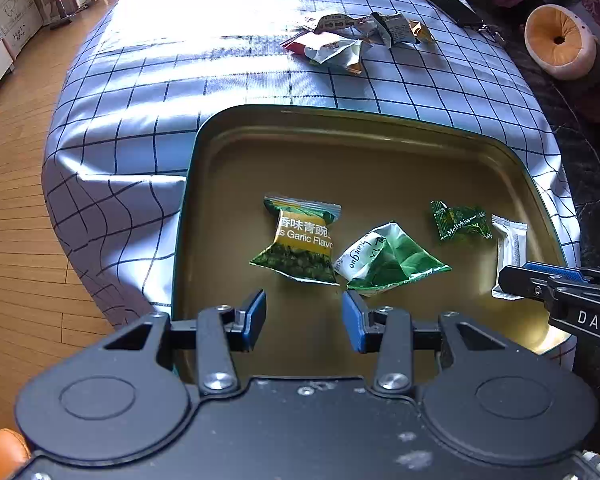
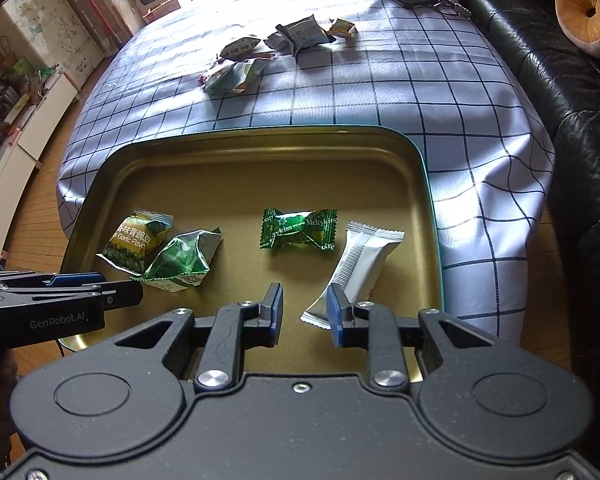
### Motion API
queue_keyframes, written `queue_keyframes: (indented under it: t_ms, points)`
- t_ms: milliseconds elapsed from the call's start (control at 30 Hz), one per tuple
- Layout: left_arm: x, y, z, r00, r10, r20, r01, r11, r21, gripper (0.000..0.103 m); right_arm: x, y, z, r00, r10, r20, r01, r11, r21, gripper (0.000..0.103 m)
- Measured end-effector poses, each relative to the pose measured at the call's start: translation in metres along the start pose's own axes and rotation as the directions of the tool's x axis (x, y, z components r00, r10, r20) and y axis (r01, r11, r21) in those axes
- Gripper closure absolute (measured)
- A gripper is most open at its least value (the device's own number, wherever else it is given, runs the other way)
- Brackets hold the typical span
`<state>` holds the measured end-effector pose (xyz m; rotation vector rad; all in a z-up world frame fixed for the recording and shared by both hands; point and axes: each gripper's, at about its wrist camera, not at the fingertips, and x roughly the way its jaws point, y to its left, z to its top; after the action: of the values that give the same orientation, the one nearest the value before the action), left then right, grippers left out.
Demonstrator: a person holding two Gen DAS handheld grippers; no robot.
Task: Organize snacks
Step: 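Move both open tools from the tray back to the snack pile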
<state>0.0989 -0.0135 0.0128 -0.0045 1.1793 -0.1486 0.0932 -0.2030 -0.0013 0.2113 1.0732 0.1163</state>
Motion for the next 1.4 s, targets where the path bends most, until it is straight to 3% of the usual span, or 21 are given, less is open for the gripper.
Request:
queue_keyframes:
  t_ms: [467, 1000, 1400]
  points:
    - [0.002, 0.007, 0.028, 1.000, -0.012, -0.007, 0.012, 1.000, 0.021, 0.061, 0.006, 0.007, 0.023, 0.997, 0.037, -0.064, -0.041, 0.997, -0.058, 0.066]
    - [0.006, 0.008, 0.077, 0.997, 0.000, 0.080, -0.005, 0.999, 0.052, 0.060, 0.006, 0.017, 0.069, 0.999, 0.044, 0.031, -0.040, 0.994, -0.105, 0.066]
    - [0.031, 0.003, 0.118, 0.994, 0.008, 0.113, -0.014, 0.998, 0.055, 0.060, 0.014, 0.012, 0.107, 0.992, 0.038, 0.120, -0.028, 0.996, -0.083, 0.067]
